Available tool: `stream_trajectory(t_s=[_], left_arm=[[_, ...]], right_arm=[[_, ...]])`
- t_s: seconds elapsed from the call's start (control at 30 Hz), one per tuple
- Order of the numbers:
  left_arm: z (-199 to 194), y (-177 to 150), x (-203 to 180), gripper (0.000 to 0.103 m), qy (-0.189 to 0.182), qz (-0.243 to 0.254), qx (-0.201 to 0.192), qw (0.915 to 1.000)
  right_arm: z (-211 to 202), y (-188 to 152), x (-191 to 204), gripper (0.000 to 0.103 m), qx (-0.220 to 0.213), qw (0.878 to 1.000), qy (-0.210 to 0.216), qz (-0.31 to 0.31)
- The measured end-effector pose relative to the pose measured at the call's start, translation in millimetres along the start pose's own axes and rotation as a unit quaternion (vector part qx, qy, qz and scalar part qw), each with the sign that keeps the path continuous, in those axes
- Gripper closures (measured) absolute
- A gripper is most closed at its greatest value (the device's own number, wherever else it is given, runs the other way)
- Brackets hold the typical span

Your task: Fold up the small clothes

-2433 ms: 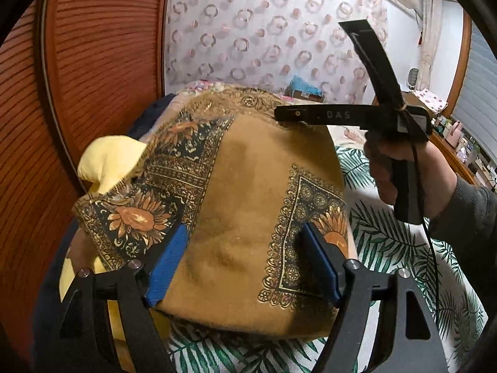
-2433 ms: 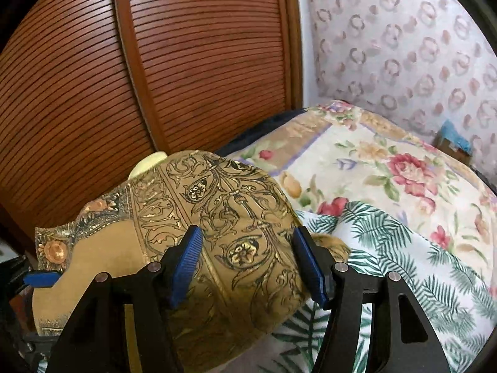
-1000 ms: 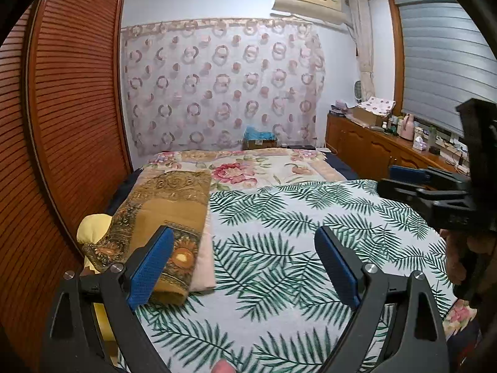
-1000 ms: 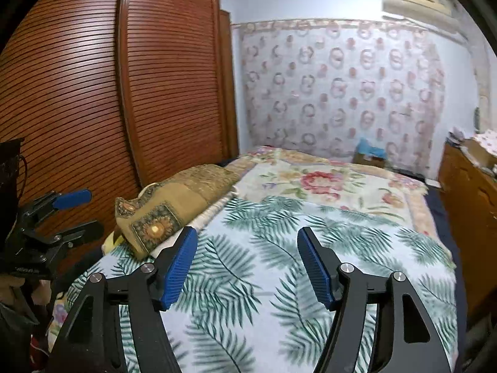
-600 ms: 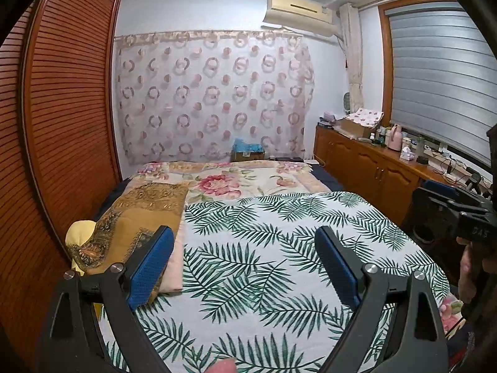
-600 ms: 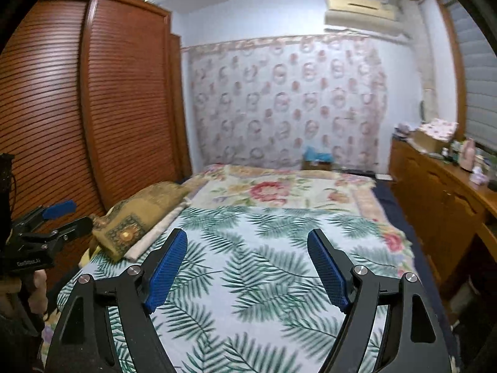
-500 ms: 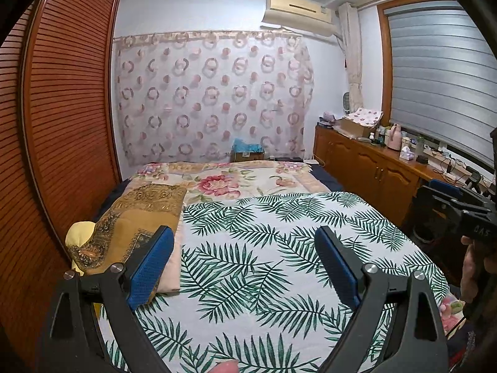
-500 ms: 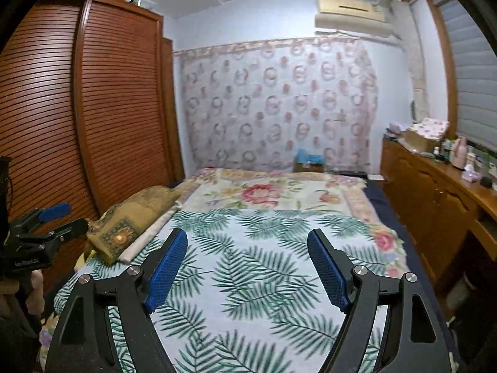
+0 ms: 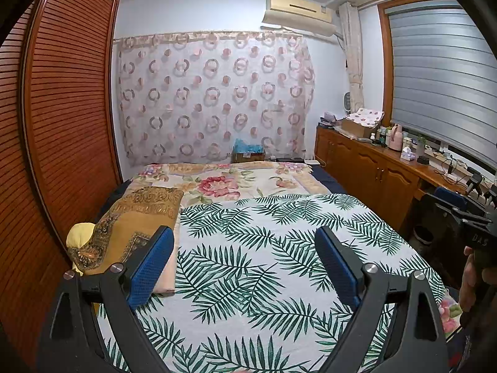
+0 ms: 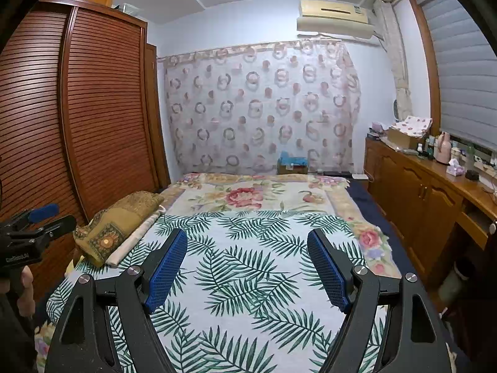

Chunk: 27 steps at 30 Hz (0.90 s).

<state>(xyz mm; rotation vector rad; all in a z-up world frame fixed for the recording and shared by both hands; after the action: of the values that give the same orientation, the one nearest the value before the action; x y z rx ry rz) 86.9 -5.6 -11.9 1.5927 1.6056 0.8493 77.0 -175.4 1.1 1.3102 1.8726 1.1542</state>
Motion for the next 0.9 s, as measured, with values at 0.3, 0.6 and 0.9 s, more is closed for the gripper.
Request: stream_trajectory(t_s=[0.3, 0.6, 0.9], left_arm=[[-3.8, 2.2, -3.3, 0.011, -0.001, -0.001, -0.002, 1.0000], [-3.6, 2.1, -2.9, 0.011, -0.001, -0.001, -0.002, 1.0000], [-4.6, 2.4, -1.6, 0.011, 0.000, -0.003, -0.003, 1.0000]], right_arm=[[1.4, 1.9, -0.6, 0.022, -0.002, 1.000, -0.004, 0.003], [0.4, 0.7, -4.0, 0.022, -0.003, 1.000, -0.004, 0.002], [-0.2, 0.4, -5.0, 0.022, -0.004, 1.000, -0.004, 0.002]])
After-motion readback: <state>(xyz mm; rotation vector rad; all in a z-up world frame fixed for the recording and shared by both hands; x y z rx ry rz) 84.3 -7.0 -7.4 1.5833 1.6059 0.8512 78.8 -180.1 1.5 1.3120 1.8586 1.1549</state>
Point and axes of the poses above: each gripper's, at about its wrist camera, not at the fingertips, and z roughly the way its jaws point, x to its left, y to its top, the point moved 4 cm from there along z, roughly the way its jaws point, and after that the axes turned 11 degrees about x, right-handed, at the moved point
